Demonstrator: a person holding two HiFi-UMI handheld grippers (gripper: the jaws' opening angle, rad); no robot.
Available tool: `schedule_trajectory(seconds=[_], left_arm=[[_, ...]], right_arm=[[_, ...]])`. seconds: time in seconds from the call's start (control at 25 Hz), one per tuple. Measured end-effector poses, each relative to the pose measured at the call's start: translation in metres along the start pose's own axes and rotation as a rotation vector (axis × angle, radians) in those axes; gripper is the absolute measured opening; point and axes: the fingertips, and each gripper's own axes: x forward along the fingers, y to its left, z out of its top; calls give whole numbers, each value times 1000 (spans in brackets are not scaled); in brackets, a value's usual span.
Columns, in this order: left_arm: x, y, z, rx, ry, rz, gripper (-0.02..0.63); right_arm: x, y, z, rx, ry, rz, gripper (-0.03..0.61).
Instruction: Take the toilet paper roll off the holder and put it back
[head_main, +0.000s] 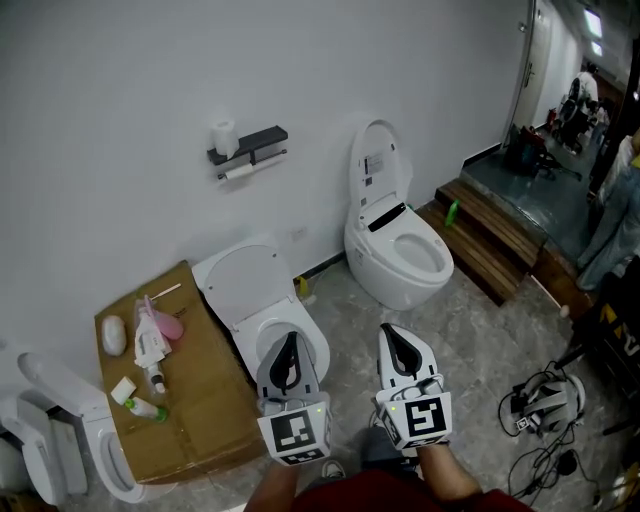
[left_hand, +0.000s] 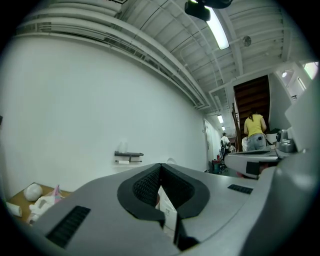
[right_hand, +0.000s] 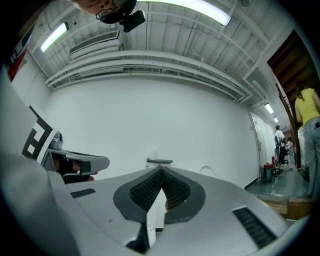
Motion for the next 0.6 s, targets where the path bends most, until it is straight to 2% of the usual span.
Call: schedule_trajectory(seconds=[0.2, 0.28, 0.6], left_arm=[[56, -25, -6, -12, -2, 12, 15], [82, -37, -8, 10, 9, 19, 15], [175, -93, 1, 8, -4, 40, 15]], right_arm=[[39, -51, -10, 46, 0, 4, 11], [57, -71, -9, 61, -7, 15, 11], [111, -157, -7, 73, -22, 66, 11]])
